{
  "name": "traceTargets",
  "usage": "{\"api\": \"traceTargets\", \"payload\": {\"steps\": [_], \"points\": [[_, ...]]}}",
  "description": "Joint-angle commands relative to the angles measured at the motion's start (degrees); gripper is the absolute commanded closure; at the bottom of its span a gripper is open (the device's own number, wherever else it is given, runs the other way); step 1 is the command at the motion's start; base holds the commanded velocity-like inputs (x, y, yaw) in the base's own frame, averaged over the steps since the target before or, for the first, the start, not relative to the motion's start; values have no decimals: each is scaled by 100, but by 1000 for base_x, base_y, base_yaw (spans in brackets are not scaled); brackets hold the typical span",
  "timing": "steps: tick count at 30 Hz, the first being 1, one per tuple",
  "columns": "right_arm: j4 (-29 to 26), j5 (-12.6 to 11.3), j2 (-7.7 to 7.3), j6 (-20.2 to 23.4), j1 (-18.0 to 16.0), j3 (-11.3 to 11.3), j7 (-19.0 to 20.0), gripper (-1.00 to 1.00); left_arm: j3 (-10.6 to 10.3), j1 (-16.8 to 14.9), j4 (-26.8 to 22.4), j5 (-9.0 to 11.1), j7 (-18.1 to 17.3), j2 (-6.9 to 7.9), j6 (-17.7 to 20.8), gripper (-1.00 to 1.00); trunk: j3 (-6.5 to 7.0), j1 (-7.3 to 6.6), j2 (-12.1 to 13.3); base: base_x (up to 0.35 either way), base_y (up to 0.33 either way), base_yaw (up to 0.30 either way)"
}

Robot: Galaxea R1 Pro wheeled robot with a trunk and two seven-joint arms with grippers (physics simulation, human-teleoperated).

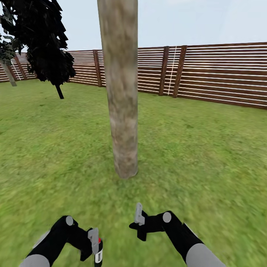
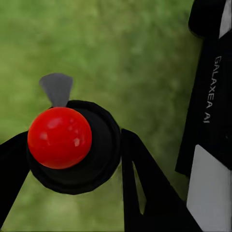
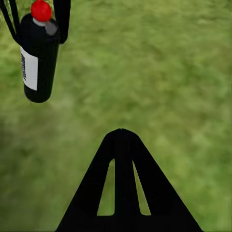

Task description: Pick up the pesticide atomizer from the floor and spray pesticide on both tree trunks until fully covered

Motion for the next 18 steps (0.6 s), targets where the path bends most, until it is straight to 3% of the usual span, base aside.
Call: {"api": "traceTargets", "payload": {"steps": [1, 4, 8, 10, 18], "points": [[-1, 2, 30, -2, 0, 0, 1, 100, -92, -1, 0, -4, 13, -68, 5, 100, 0, 0, 0, 0, 0, 0], [-2, 3, 147, -6, 0, 19, 7, 100, -180, -1, 0, -7, 29, -277, 2, 100, 0, 0, 0, 0, 0, 0], [-3, 3, 213, -6, 0, 577, -4, 100, -194, -7, -11, -3, 62, -404, -11, 100, 0, 0, 0, 0, 0, 0], [-3, 3, 230, -6, 0, 691, -8, 100, -194, -9, -16, -5, 64, -465, -33, 100, 0, 0, 0, 0, 0, 0], [-10, 3, 235, -6, 0, 721, -9, 100, -179, -76, -158, 83, 179, -521, -63, 100, 0, 0, 0, 0, 0, 0]]}}
